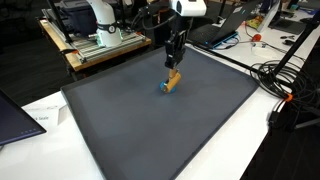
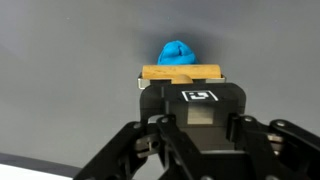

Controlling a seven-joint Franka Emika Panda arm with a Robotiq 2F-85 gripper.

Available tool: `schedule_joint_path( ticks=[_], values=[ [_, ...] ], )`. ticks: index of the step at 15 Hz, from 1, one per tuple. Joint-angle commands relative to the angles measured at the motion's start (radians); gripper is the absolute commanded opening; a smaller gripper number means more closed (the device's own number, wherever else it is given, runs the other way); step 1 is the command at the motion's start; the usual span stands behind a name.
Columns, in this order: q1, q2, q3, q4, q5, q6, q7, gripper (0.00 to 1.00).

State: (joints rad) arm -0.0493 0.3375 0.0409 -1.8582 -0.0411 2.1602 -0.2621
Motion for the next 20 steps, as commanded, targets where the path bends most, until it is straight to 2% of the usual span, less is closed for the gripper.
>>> schedule_joint_path(
  ticks=[1, 20],
  values=[
    [-0.015, 0.020, -0.014, -0.035, 0.011, -0.011, -0.031, 0.22],
    [-0.045, 0.013, -0.021, -0.105, 0.026, -0.010, -0.093, 0.22]
  ],
)
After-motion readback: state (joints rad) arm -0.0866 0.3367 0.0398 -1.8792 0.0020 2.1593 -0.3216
